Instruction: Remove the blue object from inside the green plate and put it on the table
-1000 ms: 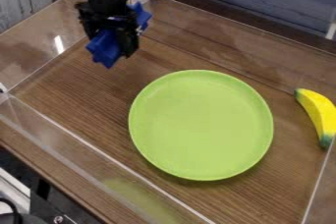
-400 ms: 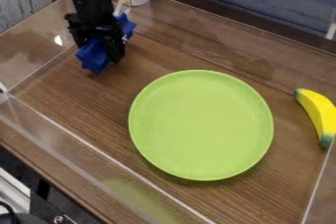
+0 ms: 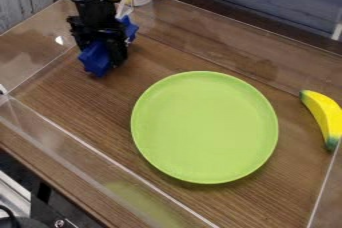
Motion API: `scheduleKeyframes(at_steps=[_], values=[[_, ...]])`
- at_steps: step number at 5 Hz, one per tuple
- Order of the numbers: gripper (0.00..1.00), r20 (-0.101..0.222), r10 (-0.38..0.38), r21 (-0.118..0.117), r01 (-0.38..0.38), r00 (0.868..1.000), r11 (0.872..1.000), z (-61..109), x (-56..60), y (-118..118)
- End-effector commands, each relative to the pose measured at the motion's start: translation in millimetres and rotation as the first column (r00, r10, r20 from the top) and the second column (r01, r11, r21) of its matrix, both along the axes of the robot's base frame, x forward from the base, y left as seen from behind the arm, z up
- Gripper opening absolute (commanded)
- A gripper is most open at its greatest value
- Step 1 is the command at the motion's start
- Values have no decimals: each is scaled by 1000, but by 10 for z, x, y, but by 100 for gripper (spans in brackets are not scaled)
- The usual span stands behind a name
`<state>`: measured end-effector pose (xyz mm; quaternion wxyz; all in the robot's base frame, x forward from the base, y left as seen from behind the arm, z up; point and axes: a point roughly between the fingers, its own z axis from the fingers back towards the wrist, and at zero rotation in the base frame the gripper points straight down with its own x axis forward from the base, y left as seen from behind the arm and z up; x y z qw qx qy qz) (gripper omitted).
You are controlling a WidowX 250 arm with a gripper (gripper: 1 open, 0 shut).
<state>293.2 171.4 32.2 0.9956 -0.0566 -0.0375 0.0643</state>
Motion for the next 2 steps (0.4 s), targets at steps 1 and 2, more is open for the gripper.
scheduleKeyframes(at_steps=[1, 2], values=[[0, 59, 10, 33, -12, 998, 999, 185, 106, 97], [0, 59, 12, 30, -14, 998, 999, 179, 113, 98]])
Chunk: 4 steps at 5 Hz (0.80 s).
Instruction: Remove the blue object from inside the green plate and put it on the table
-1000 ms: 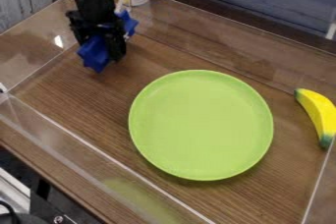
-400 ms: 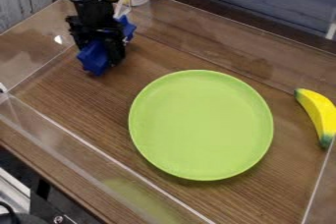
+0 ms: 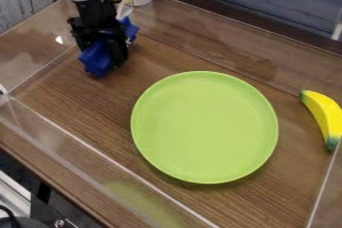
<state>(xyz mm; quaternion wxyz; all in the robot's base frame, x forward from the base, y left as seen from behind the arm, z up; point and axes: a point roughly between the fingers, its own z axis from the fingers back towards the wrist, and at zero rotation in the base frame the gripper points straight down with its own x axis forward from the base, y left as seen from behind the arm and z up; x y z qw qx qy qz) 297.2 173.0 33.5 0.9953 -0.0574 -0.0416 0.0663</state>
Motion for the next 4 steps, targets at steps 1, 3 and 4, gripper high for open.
scheduleKeyframes(at_steps=[1, 3, 4], values=[[0, 50, 12, 28, -13, 999, 1000, 155, 83, 85], [0, 48, 18, 22, -19, 999, 1000, 139, 95, 85], [0, 46, 20, 20, -21, 999, 1000, 135, 97, 74]])
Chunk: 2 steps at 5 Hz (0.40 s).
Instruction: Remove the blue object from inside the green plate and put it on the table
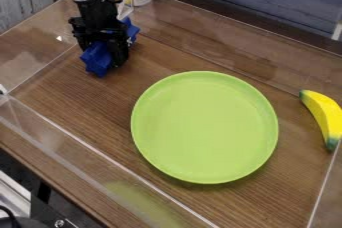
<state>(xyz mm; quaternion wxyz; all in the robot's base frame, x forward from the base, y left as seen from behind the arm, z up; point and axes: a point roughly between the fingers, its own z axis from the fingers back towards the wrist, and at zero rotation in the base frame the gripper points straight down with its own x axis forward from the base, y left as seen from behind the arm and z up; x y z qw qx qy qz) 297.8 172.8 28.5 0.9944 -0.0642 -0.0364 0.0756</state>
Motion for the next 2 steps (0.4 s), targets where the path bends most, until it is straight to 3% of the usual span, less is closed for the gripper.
scheduleKeyframes(at_steps=[1, 2], values=[[0, 54, 5, 33, -7, 999, 999, 179, 94, 65], [0, 51, 8, 31, -9, 999, 999, 170, 97, 54]])
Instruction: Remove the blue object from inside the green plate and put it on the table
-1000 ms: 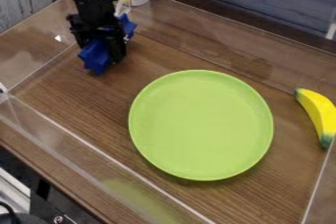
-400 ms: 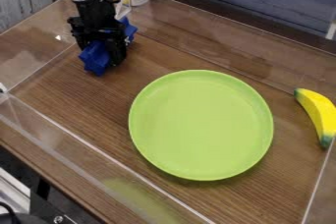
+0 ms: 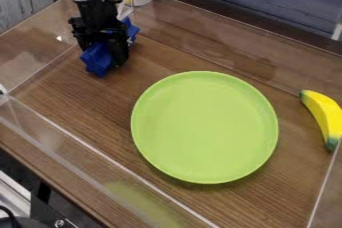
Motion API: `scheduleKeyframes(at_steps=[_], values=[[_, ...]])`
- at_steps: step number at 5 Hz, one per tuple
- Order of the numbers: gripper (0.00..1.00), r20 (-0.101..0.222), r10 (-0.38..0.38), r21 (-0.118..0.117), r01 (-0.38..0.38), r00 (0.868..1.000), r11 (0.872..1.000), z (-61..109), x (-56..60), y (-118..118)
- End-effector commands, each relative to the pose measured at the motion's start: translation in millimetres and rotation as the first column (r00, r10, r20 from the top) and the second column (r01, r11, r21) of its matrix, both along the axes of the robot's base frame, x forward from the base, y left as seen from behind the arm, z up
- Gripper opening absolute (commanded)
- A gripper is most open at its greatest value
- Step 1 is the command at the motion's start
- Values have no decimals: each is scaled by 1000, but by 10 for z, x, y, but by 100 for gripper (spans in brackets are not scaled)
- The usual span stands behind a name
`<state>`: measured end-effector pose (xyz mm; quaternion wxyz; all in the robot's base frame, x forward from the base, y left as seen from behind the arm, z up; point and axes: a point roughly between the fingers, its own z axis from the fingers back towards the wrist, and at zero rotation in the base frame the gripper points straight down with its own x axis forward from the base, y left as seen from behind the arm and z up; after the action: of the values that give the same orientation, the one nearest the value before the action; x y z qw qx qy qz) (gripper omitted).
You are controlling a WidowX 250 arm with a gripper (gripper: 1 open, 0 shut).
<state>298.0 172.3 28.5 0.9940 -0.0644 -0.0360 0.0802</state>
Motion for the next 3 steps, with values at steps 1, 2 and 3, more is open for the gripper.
scheduleKeyframes(at_steps=[1, 2, 3], values=[[0, 50, 1, 31, -3, 999, 1000, 162, 98, 47], [0, 48, 3, 29, -5, 999, 1000, 153, 101, 36], [0, 46, 6, 26, -7, 999, 1000, 151, 103, 23]])
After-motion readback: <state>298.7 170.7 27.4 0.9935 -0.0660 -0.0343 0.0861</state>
